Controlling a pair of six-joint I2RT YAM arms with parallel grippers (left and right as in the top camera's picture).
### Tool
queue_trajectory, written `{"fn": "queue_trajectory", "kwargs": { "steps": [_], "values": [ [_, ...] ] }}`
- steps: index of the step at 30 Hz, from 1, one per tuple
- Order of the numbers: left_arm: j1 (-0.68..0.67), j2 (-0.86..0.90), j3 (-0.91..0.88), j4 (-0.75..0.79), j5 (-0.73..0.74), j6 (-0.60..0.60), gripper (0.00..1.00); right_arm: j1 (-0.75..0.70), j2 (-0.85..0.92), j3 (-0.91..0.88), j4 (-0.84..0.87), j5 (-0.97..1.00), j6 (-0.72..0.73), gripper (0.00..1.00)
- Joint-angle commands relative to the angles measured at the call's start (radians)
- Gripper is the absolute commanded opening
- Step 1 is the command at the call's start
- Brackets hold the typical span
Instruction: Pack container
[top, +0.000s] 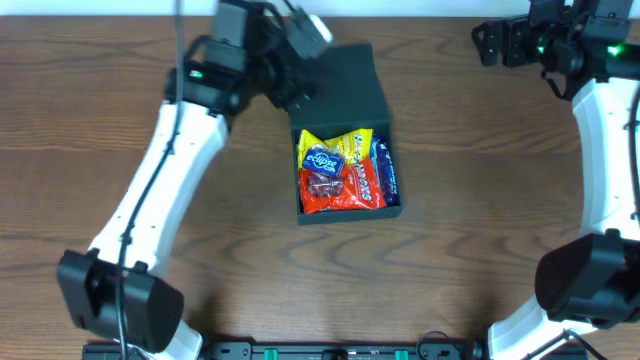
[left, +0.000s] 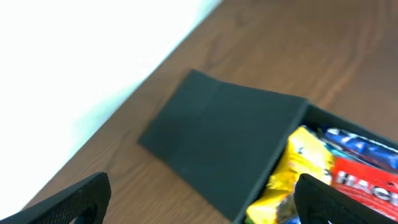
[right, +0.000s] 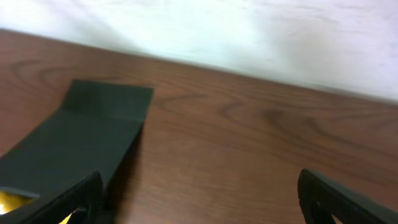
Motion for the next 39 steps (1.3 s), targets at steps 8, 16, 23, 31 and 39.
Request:
{"fn": "queue_trajectory", "kwargs": {
  "steps": [8,16,23,31,39],
  "values": [
    [0.203,0.08,-0.002,-0.019,0.109,-0.277,0.45,0.079,0.188,-0.016,-0.084,-0.065,0.066,0.32],
    [0.22,0.219,-0.002,-0.016,0.139,-0.269,0.06,0.134,0.279,-0.016,-0.116,-0.114,0.071,0.01],
    [0.221,0.356,-0.002,-0.001,0.142,-0.449,0.06,0.18,0.355,-0.017,-0.104,-0.11,0.082,0.01],
    [0.208,0.469,-0.002,0.04,0.201,-0.679,0.06,0.185,0.446,-0.017,-0.056,-0.114,0.195,0.01],
    [0.193,0.524,-0.002,0.068,0.251,-0.795,0.06,0.207,0.507,-0.017,0.01,-0.156,0.219,0.01]
  ]
}}
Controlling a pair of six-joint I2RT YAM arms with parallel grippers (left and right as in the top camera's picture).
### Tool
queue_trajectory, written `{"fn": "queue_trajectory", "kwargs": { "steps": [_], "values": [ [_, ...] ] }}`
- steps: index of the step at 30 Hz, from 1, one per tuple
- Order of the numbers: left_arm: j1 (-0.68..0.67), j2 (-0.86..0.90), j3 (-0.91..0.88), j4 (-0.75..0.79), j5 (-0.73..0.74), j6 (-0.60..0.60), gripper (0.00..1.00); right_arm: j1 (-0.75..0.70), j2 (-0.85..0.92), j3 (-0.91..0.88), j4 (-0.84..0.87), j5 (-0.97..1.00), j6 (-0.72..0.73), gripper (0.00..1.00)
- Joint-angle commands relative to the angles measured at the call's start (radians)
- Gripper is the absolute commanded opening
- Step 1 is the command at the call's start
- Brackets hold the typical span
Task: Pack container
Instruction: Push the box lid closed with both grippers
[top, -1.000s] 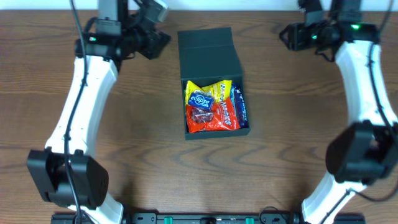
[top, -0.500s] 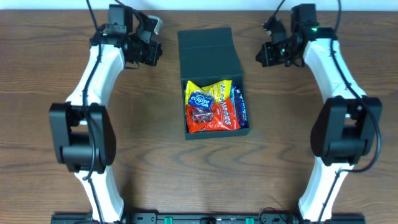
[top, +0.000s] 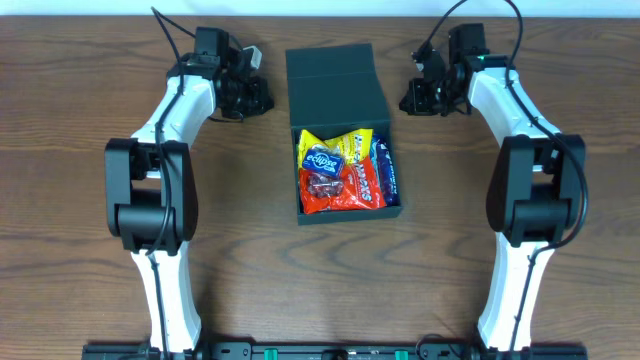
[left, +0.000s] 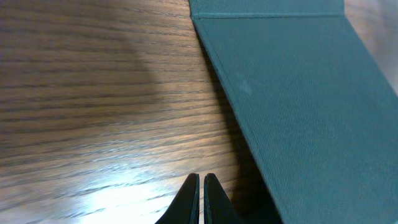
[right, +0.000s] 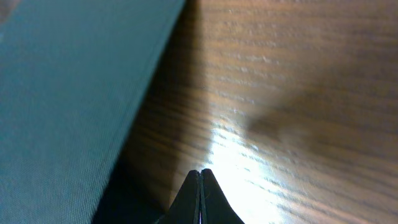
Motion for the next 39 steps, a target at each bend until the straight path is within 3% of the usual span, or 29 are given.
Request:
{"fn": "queue_trajectory", "kwargs": {
  "steps": [1,20,29,39],
  "values": [
    [-0.01,0.042,-0.001,0.019,0.068,-0.083,0.06,0.021,0.039,0.004,0.016,-0.057,0.037,0.01],
    [-0.041,0.075,-0.001,0.064,0.159,-0.278,0.06,0.086,0.058,0.004,0.118,-0.112,0.058,0.01],
    [-0.04,0.075,0.0,0.097,0.309,-0.267,0.06,0.084,0.058,0.005,0.122,-0.214,0.036,0.01],
    [-0.04,0.055,0.004,0.096,0.43,-0.214,0.06,0.013,0.024,0.038,0.125,-0.481,-0.025,0.01]
  ]
}}
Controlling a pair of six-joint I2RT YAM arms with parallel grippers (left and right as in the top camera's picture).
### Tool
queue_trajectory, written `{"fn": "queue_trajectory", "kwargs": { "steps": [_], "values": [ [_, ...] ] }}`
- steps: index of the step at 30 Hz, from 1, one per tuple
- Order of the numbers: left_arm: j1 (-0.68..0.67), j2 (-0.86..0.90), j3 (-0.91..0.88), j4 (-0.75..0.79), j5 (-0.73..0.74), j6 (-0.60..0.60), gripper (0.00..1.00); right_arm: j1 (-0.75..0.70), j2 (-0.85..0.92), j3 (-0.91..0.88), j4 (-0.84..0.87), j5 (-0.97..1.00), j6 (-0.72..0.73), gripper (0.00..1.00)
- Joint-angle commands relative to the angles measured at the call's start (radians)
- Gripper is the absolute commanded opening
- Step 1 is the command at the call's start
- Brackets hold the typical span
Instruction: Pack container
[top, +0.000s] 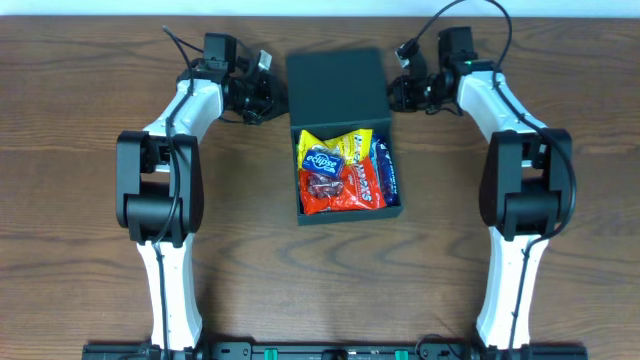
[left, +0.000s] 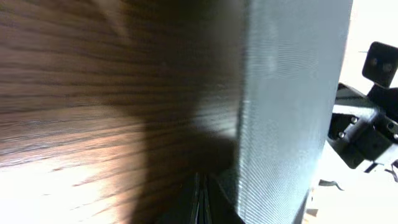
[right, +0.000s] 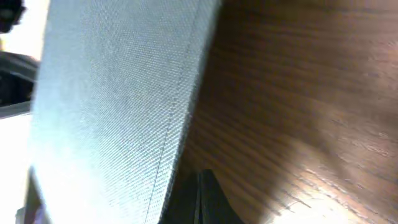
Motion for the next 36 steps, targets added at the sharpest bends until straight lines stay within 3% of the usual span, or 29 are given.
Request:
{"fn": "queue_trajectory", "kwargs": {
  "steps": [1,14,19,24,36],
  "values": [
    [-0.025,-0.015,0.004,0.002,0.105,0.044,0.06,-0.003,-0.048,0.03,-0.003,-0.163,-0.063,0.01],
    [-0.026,-0.225,0.004,-0.028,0.103,0.224,0.06,-0.007,-0.248,0.03,-0.088,-0.163,-0.275,0.01],
    [-0.026,-0.338,0.004,-0.141,0.085,0.406,0.06,-0.007,-0.294,0.03,-0.259,-0.154,-0.47,0.01],
    [-0.026,-0.423,0.004,-0.274,-0.045,0.514,0.06,-0.007,-0.303,0.03,-0.385,-0.076,-0.556,0.01],
    [-0.026,-0.457,0.004,-0.389,-0.087,0.566,0.06,-0.008,-0.304,0.03,-0.459,0.002,-0.61,0.01]
  ]
}}
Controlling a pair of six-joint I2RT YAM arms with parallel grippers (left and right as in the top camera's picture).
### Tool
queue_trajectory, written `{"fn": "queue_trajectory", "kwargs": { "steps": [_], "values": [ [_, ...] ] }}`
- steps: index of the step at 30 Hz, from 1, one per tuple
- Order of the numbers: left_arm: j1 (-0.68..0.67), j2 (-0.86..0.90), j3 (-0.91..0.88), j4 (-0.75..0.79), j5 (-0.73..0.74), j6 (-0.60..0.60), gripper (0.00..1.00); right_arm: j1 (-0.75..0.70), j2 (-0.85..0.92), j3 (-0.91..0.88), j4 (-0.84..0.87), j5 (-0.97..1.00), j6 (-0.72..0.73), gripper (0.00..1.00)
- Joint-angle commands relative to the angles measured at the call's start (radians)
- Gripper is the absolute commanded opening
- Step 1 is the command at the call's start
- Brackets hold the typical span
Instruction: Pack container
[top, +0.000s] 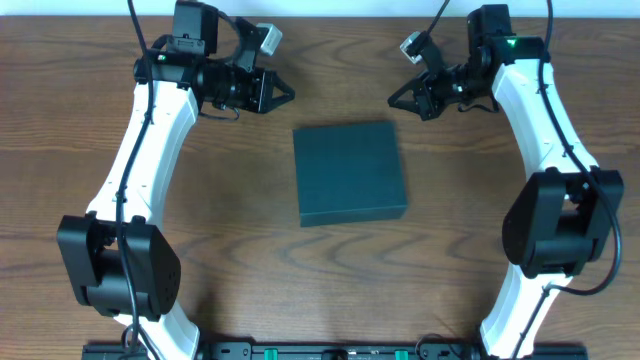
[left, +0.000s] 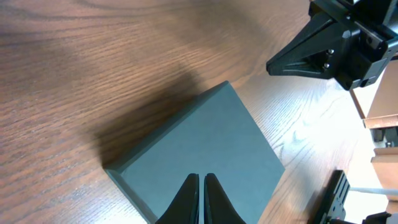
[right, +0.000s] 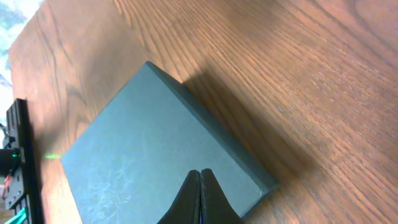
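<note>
The dark green box (top: 350, 173) lies in the middle of the table with its lid flat over it; whatever is inside is hidden. My left gripper (top: 285, 95) hangs above the table to the box's back left, shut and empty. In the left wrist view its fingertips (left: 202, 178) point down at the lid (left: 205, 149). My right gripper (top: 393, 100) hangs to the back right, also shut and empty. Its wrist view has the gripper (right: 200, 172) over the box (right: 155, 168). Neither touches the box.
The wooden table (top: 230, 260) reaches to a white wall at the back. A black rail (top: 330, 351) runs along the front edge. Both arm bases stand at the front corners. The right gripper (left: 323, 53) also appears in the left wrist view.
The lid stood open with snack packets showing and both shut grippers low against its side edges. Now the lid lies down over the box, and both grippers are higher and farther from it.
At first the box lay open with snacks showing, and both grippers were open and raised. Then both were shut and low on the table either side of the lid. Then they were at its edges with the lid tilted up. Now the box is closed.
</note>
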Motion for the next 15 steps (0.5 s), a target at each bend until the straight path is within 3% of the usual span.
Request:
{"fn": "queue_trajectory", "kwargs": {
  "steps": [1,6,15],
  "values": [
    [0.002,-0.019,0.004,-0.018,-0.024,0.027,0.06,0.005,-0.023,0.009,-0.008,0.012,-0.029,0.02],
    [0.002,-0.019,0.004,-0.098,-0.115,0.027,0.06,0.004,-0.023,0.009,-0.024,0.012,-0.005,0.01],
    [0.002,-0.051,0.004,-0.159,-0.115,0.027,0.06,0.008,-0.09,0.01,-0.039,0.014,0.046,0.01]
  ]
}}
